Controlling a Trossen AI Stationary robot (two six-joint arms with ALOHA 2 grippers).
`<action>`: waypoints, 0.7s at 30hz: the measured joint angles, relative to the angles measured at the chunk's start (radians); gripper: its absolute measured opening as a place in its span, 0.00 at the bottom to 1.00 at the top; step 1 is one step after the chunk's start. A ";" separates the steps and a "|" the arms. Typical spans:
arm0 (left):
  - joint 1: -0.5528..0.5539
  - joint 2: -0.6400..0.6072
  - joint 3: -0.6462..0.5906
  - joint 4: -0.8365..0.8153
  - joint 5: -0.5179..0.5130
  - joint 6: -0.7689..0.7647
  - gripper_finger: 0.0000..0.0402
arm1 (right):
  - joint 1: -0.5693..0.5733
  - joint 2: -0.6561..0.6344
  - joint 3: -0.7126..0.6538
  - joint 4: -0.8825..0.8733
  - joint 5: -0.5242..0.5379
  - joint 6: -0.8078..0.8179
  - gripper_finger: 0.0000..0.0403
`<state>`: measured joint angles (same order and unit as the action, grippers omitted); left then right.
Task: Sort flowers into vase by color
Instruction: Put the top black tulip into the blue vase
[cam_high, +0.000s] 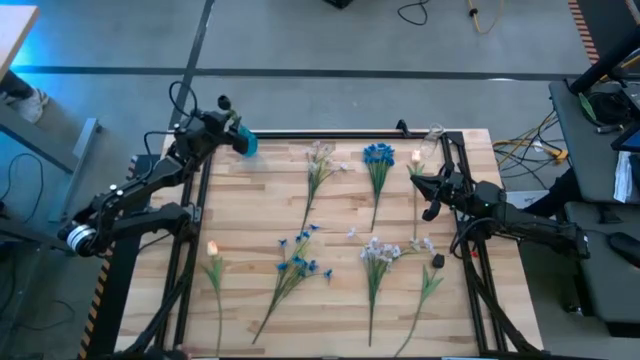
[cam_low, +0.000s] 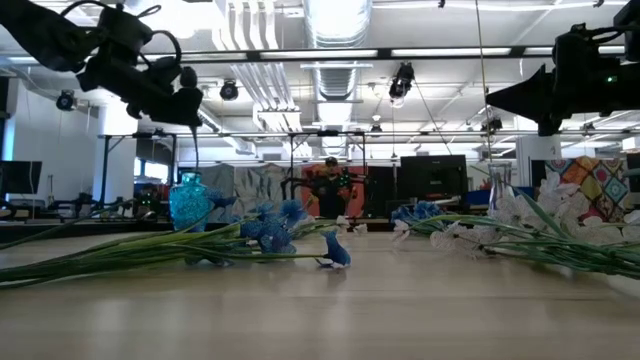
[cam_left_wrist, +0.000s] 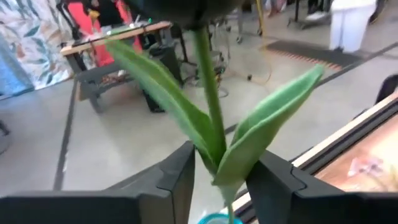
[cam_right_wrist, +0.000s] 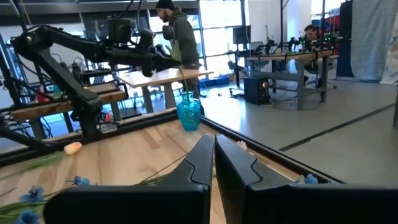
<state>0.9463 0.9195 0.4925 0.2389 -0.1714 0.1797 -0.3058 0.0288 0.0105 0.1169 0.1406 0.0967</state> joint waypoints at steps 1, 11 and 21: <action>0.000 -0.003 0.001 -0.014 -0.013 0.003 0.31 | 0.000 0.000 0.000 0.000 0.000 0.000 0.02; 0.000 -0.109 0.002 -0.224 -0.084 0.015 0.40 | 0.000 0.000 0.000 0.000 0.000 -0.003 0.02; -0.046 -0.245 -0.003 -0.315 -0.087 -0.061 0.40 | 0.000 0.000 0.000 0.000 0.000 -0.002 0.02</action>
<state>0.9006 0.6743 0.4892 -0.0760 -0.2586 0.1187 -0.3058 0.0288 0.0105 0.1165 0.1406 0.0948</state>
